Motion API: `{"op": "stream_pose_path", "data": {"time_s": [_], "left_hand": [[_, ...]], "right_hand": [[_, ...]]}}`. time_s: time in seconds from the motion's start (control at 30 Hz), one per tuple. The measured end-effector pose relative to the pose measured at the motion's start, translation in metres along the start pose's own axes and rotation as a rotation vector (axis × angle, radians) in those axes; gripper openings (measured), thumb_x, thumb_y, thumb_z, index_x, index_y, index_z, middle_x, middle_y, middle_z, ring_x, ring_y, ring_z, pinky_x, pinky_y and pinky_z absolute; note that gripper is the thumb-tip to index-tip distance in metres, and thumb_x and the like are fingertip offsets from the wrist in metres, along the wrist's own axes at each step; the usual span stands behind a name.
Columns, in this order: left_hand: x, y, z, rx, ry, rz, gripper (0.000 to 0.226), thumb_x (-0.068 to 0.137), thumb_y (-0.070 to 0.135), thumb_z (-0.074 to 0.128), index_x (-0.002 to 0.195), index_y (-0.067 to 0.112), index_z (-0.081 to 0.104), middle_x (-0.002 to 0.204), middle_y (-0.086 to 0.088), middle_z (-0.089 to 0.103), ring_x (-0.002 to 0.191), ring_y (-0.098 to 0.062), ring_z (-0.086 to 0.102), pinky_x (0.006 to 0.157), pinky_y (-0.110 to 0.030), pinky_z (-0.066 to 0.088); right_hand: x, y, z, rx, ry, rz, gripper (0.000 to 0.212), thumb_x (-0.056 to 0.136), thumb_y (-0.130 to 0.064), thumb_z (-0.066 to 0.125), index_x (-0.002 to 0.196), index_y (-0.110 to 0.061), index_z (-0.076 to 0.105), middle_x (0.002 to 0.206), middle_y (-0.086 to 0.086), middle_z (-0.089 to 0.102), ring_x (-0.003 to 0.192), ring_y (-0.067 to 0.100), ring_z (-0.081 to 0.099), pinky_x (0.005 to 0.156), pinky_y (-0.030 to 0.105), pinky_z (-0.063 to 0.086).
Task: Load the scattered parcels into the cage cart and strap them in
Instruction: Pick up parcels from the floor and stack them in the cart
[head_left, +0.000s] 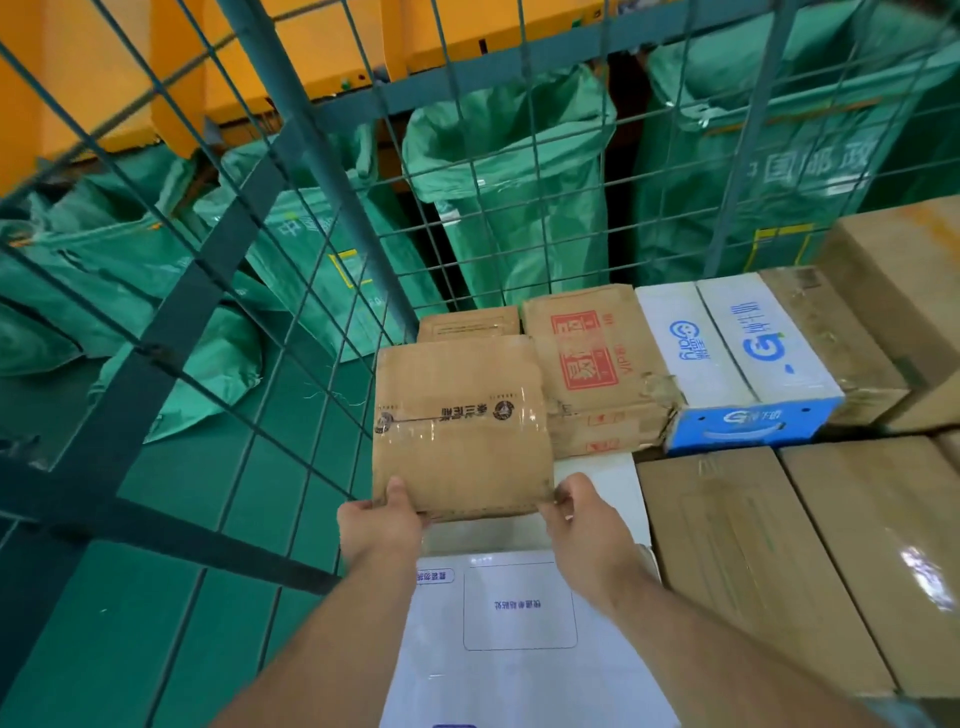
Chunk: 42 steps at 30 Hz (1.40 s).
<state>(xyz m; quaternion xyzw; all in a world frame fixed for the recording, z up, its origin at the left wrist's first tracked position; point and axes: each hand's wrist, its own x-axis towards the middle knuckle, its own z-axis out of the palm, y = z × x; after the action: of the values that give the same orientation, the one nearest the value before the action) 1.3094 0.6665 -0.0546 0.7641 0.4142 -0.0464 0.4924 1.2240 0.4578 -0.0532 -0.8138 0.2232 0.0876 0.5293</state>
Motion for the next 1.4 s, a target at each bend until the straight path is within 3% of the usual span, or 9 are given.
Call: {"op": "stream_pose_path", "data": {"time_s": [0.07,0.2,0.37,0.6,0.7,0.87,1.03,1.27,1.4], "left_hand": [[-0.003,0.016,0.010,-0.005,0.079,-0.036,0.075,0.056,0.072,0.060,0.107,0.016,0.059,0.093,-0.010,0.076,0.078,-0.033,0.073,0.079,-0.050,0.062],[-0.058,0.052,0.023,-0.153,0.013,-0.028,0.054,0.079,0.034,0.063,0.122,0.006,0.046,0.110,-0.012,0.063,0.091,-0.037,0.061,0.078,-0.041,0.050],[-0.072,0.045,0.050,-0.335,-0.444,-0.221,0.053,0.098,0.059,0.054,0.118,0.011,0.062,0.112,-0.018,0.073,0.104,-0.036,0.071,0.096,-0.054,0.053],[-0.063,0.058,0.087,-0.483,-0.338,-0.248,0.046,0.102,0.048,0.056,0.116,0.005,0.060,0.102,-0.020,0.074,0.086,-0.038,0.076,0.082,-0.056,0.062],[-0.071,0.043,0.086,-0.510,-0.273,-0.208,0.040,0.097,0.048,0.065,0.106,0.009,0.062,0.097,-0.015,0.075,0.085,-0.033,0.076,0.083,-0.049,0.063],[-0.065,0.022,0.082,-0.719,-0.397,-0.283,0.040,0.104,0.032,0.057,0.133,0.005,0.054,0.117,-0.021,0.071,0.107,-0.036,0.070,0.103,-0.050,0.053],[-0.067,0.009,0.073,-0.584,-0.423,-0.173,0.035,0.105,0.031,0.056,0.130,0.007,0.056,0.117,-0.018,0.072,0.107,-0.034,0.071,0.101,-0.049,0.055],[-0.038,0.090,0.082,-0.335,-0.430,-0.108,0.053,0.104,0.044,0.052,0.130,-0.002,0.049,0.113,-0.024,0.071,0.083,-0.028,0.074,0.056,-0.033,0.062],[-0.026,0.128,0.100,-0.214,-0.487,-0.085,0.053,0.108,0.043,0.043,0.143,0.002,0.044,0.123,-0.024,0.066,0.099,-0.030,0.072,0.082,-0.040,0.061]], "right_hand": [[0.009,-0.010,0.000,0.078,0.025,-0.014,0.010,0.105,-0.033,0.050,0.110,-0.025,0.048,0.089,-0.011,0.067,0.079,0.013,0.064,0.062,0.025,0.045],[0.029,-0.035,0.008,0.208,0.028,-0.019,0.031,0.103,-0.017,0.049,0.133,-0.019,0.038,0.096,-0.002,0.068,0.085,0.015,0.065,0.065,0.023,0.045],[0.033,-0.036,0.013,0.295,-0.015,0.022,0.038,0.097,-0.014,0.055,0.127,-0.015,0.033,0.091,-0.002,0.069,0.076,0.010,0.064,0.060,0.020,0.046],[0.025,-0.023,0.011,0.262,-0.102,-0.059,0.074,0.098,-0.031,0.063,0.151,-0.039,0.012,0.113,-0.018,0.066,0.104,-0.008,0.061,0.081,0.009,0.044],[0.027,-0.016,0.014,0.257,-0.099,-0.047,0.066,0.097,-0.035,0.061,0.152,-0.038,0.023,0.120,-0.018,0.066,0.102,-0.006,0.064,0.077,0.014,0.048],[0.027,-0.003,0.014,0.198,-0.097,-0.017,0.055,0.101,-0.041,0.054,0.149,-0.038,0.027,0.125,-0.021,0.065,0.097,-0.004,0.066,0.079,0.017,0.049],[0.024,-0.004,0.016,0.229,-0.050,0.044,0.039,0.102,-0.051,0.046,0.137,-0.036,0.036,0.115,-0.016,0.070,0.092,0.004,0.066,0.070,0.021,0.045],[0.049,-0.026,0.012,0.373,-0.076,-0.013,0.042,0.105,-0.037,0.051,0.145,-0.036,0.040,0.124,-0.030,0.058,0.107,-0.011,0.058,0.094,0.020,0.042],[0.060,-0.037,0.006,0.433,-0.086,-0.002,0.029,0.104,-0.028,0.056,0.130,-0.034,0.045,0.109,-0.029,0.058,0.090,-0.021,0.057,0.077,0.004,0.042]]}}
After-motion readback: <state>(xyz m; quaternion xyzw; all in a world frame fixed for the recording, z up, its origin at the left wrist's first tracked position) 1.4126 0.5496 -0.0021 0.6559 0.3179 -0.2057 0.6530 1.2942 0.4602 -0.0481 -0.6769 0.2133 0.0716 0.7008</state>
